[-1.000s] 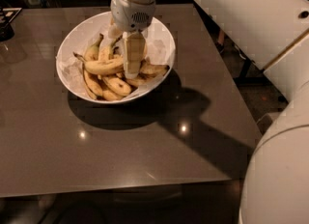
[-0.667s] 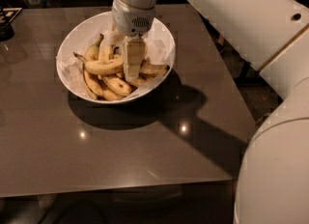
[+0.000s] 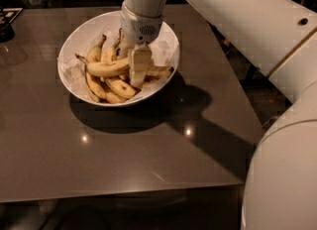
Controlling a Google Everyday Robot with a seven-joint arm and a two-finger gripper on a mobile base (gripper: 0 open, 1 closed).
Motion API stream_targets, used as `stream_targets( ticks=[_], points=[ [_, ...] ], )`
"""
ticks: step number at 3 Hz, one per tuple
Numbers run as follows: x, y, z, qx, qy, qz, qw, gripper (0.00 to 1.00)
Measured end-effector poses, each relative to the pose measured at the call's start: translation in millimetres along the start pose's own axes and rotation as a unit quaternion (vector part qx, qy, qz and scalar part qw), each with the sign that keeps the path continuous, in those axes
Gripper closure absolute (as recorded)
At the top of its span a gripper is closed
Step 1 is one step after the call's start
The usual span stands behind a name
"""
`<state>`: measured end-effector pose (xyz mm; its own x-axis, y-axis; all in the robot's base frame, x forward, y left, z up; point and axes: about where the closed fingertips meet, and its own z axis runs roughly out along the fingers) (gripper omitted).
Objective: Pick banana from white bowl
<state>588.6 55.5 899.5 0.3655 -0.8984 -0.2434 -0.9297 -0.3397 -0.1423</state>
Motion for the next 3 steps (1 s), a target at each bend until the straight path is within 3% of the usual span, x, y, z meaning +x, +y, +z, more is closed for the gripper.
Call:
stream_targets(
  ticks=[1, 2, 3],
  points=[
    [-1.6, -2.4, 0.9, 0.005, -0.002, -0.001, 1.0000, 0.80],
    [-3.7, -3.8, 0.0, 0.011, -0.002, -0.002, 0.9999, 0.99],
    [-16.8, 6.5, -29.0, 0.043, 0.001, -0.015, 0.9990, 1.00]
  ],
)
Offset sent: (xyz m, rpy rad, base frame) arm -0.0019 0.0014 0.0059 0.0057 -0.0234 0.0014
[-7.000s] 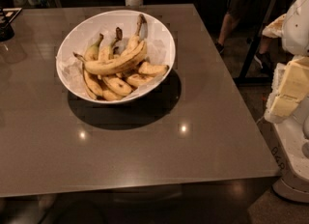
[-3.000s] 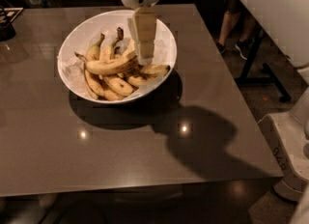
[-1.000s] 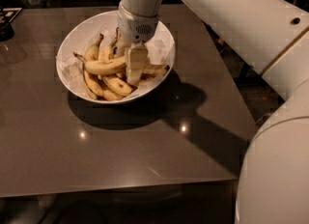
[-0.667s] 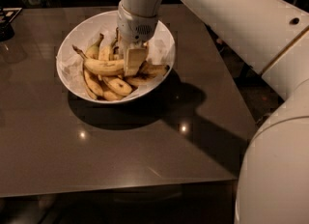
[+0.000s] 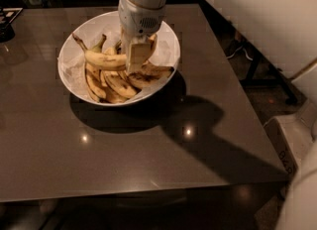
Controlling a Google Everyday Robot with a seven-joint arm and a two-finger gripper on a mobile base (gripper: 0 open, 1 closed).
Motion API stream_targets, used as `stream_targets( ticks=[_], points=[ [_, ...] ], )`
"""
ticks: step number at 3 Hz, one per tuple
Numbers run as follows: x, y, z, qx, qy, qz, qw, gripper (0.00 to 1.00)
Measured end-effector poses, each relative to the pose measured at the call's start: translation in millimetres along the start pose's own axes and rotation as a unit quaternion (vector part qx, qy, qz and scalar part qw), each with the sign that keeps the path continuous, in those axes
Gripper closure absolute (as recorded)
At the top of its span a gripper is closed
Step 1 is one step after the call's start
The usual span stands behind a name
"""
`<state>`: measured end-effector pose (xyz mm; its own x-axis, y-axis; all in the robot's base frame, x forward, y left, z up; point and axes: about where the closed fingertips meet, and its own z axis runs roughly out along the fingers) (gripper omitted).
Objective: Pick banana from white bowl
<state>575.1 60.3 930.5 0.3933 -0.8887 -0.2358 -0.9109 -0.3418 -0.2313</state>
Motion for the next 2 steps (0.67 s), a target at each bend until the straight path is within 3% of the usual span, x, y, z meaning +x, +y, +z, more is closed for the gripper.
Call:
stream_targets(
  ticks=[1, 2],
  points=[
    [-20.2, 19.1, -40.2, 0.028, 0.006, -0.023, 0.9993, 1.00],
    [-38.0, 69.7, -80.1, 0.034, -0.009, -0.032, 0.9989, 1.00]
  ],
)
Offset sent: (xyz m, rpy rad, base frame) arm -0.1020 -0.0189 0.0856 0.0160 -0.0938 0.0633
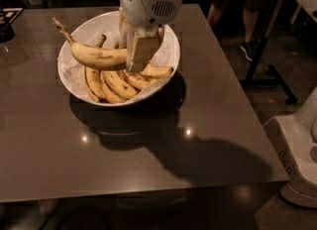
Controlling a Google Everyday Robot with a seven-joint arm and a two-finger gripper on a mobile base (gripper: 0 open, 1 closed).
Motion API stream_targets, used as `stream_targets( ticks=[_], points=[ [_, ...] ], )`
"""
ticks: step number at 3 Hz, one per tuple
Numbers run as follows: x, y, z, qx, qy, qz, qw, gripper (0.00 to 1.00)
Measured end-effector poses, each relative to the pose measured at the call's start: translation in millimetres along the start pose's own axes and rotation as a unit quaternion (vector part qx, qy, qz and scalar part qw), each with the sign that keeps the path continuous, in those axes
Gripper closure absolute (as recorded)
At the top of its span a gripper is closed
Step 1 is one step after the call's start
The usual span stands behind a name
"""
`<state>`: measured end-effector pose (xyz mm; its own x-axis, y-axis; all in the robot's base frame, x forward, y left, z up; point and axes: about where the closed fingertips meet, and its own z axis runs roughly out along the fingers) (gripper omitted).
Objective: Pick banana from white bowl
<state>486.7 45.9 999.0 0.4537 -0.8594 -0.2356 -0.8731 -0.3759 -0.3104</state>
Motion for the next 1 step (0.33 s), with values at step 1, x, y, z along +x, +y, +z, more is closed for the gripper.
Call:
stream_targets(
  ticks=[1],
  points=[
    [-0.7, 1.5, -1.9, 0.001, -0.002, 0.001, 1.0000, 1.00]
  ],
)
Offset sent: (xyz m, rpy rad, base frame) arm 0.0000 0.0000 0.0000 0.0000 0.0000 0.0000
